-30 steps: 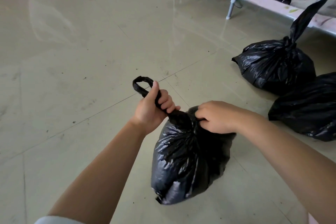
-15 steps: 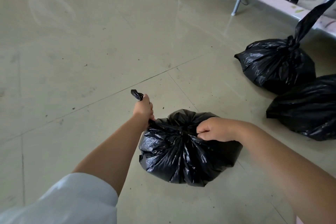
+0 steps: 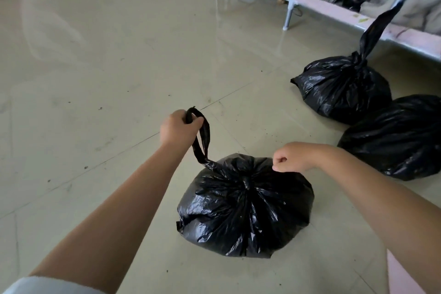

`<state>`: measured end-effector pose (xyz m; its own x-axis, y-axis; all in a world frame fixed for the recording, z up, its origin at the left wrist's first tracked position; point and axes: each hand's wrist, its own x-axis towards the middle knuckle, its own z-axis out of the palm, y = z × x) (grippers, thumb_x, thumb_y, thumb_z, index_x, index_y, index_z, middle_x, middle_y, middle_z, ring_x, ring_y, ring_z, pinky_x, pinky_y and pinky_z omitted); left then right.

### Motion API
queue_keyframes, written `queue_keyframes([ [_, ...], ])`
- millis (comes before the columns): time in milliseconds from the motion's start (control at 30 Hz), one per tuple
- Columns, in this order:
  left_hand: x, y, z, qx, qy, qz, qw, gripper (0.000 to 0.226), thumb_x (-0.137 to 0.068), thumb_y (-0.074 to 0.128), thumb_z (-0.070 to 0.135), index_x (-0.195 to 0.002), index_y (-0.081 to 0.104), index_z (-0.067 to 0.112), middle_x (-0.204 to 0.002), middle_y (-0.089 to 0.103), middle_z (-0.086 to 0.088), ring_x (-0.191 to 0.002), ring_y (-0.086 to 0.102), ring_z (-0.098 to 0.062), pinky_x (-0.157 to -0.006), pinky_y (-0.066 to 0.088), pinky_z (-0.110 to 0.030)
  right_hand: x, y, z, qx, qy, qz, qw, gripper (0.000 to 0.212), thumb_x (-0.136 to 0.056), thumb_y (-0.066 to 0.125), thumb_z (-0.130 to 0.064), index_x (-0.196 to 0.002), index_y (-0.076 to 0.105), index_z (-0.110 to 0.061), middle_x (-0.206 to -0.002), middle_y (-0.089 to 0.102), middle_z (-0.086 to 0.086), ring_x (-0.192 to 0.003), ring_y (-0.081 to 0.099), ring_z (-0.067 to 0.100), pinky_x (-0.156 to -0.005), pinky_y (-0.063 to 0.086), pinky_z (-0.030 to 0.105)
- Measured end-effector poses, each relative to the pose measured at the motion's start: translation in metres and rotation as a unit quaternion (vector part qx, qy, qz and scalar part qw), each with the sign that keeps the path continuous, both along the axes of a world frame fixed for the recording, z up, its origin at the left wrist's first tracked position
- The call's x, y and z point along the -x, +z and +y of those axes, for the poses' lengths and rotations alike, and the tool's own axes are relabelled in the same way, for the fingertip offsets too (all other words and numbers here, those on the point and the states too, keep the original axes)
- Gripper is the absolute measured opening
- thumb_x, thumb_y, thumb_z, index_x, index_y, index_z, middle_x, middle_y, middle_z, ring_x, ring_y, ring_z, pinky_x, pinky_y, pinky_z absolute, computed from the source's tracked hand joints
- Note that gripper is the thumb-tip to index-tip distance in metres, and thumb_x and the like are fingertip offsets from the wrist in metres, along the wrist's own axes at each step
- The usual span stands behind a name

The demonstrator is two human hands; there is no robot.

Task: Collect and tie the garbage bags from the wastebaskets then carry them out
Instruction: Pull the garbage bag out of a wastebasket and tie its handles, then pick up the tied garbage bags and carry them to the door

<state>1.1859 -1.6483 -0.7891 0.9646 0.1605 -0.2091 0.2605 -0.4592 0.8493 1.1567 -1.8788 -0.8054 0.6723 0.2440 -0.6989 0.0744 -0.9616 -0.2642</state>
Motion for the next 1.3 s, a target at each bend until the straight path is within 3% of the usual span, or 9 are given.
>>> queue_keyframes([
  [233, -0.019, 0.079, -0.068, -0.06, -0.15, -0.056, 0.985, 0.032, -0.087, 0.06, 0.019, -0.059, 0.046, 0.02, -0.059, 0.045, 0.003, -0.054, 0.041, -0.01, -0.053, 0.034, -0.023, -0.035, 0.057, -0.055, 0.029, -0.06, -0.073, 0.995, 0.021, -0.092, 0.042, -0.02, -0.087, 0.058, -0.008, -0.089, 0.057, 0.006, -0.083, 0.051, 0.02, -0.076, 0.041, 0.029],
  [367, -0.034, 0.112, -0.118, -0.066, -0.162, -0.118, 0.977, 0.032, -0.088, 0.058, 0.02, -0.059, 0.044, 0.022, -0.06, 0.045, 0.005, -0.058, 0.042, -0.012, -0.055, 0.034, -0.021, -0.052, 0.095, -0.101, 0.073, -0.094, -0.175, 0.977, 0.018, -0.092, 0.041, -0.014, -0.077, 0.047, -0.007, -0.078, 0.045, 0.011, -0.073, 0.041, 0.02, -0.06, 0.029, 0.028],
  [433, -0.042, 0.126, -0.144, -0.07, -0.169, -0.142, 0.973, 0.031, -0.089, 0.056, 0.02, -0.061, 0.044, 0.021, -0.06, 0.044, 0.006, -0.057, 0.041, -0.01, -0.054, 0.034, -0.02, -0.058, 0.114, -0.131, 0.111, -0.139, -0.264, 0.948, 0.017, -0.091, 0.042, -0.015, -0.079, 0.049, -0.006, -0.078, 0.048, 0.013, -0.071, 0.045, 0.023, -0.061, 0.033, 0.031],
  [533, -0.056, 0.14, -0.178, -0.078, -0.161, -0.162, 0.97, 0.021, -0.09, 0.055, 0.021, -0.07, 0.051, 0.015, -0.059, 0.044, 0.006, -0.055, 0.04, -0.008, -0.051, 0.031, -0.02, -0.063, 0.127, -0.178, 0.176, -0.235, -0.425, 0.857, 0.032, -0.087, 0.055, -0.018, -0.115, 0.05, -0.004, -0.12, 0.051, 0.02, -0.113, 0.046, 0.035, -0.085, 0.044, 0.04],
  [700, -0.077, 0.142, -0.223, -0.165, -0.17, -0.096, 0.967, 0.026, -0.091, 0.052, 0.021, -0.067, 0.045, 0.015, -0.06, 0.044, 0.004, -0.067, 0.047, -0.022, -0.05, 0.031, -0.023, -0.072, 0.132, -0.245, 0.214, -0.361, -0.333, 0.844, 0.045, -0.088, 0.051, -0.012, -0.131, 0.039, -0.007, -0.135, 0.044, 0.02, -0.126, 0.039, 0.037, -0.1, 0.037, 0.044],
  [833, -0.096, 0.157, -0.253, -0.24, -0.182, -0.043, 0.953, 0.018, -0.093, 0.048, 0.019, -0.079, 0.045, 0.009, -0.063, 0.04, 0.003, -0.077, 0.046, -0.023, -0.059, 0.034, -0.026, -0.084, 0.139, -0.279, 0.066, -0.416, -0.256, 0.87, 0.014, -0.09, 0.046, -0.01, -0.092, 0.059, -0.008, -0.114, 0.061, 0.02, -0.108, 0.056, 0.034, -0.083, 0.044, 0.03],
  [967, -0.117, 0.172, -0.283, -0.29, -0.194, -0.026, 0.937, 0.026, -0.094, 0.045, 0.018, -0.071, 0.043, 0.008, -0.062, 0.038, 0.001, -0.078, 0.044, -0.024, -0.065, 0.033, -0.028, -0.112, 0.151, -0.292, -0.217, -0.619, -0.185, 0.732, 0.034, -0.086, 0.046, -0.003, -0.053, 0.038, -0.011, -0.025, 0.045, 0.004, -0.042, 0.043, 0.017, -0.042, 0.03, 0.018],
  [1167, -0.161, 0.143, -0.31, -0.236, -0.213, -0.082, 0.944, 0.025, -0.093, 0.048, 0.02, -0.102, 0.061, 0.0, -0.093, 0.059, -0.013, -0.081, 0.046, -0.023, -0.072, 0.04, -0.029, -0.173, 0.133, -0.299, -0.332, -0.709, -0.217, 0.583, 0.028, -0.087, 0.055, -0.004, -0.113, 0.057, 0.006, -0.07, 0.054, 0.007, -0.051, 0.043, 0.012, -0.043, 0.035, 0.016],
  [1300, -0.202, 0.109, -0.324, -0.177, -0.221, -0.093, 0.955, 0.024, -0.093, 0.05, 0.023, -0.1, 0.062, 0.003, -0.09, 0.059, -0.01, -0.082, 0.051, -0.025, -0.069, 0.037, -0.026, -0.215, 0.102, -0.302, -0.291, -0.716, -0.226, 0.593, 0.043, -0.081, 0.066, -0.015, -0.116, 0.057, 0.007, -0.076, 0.058, 0.009, -0.057, 0.042, 0.016, -0.052, 0.031, 0.021],
])
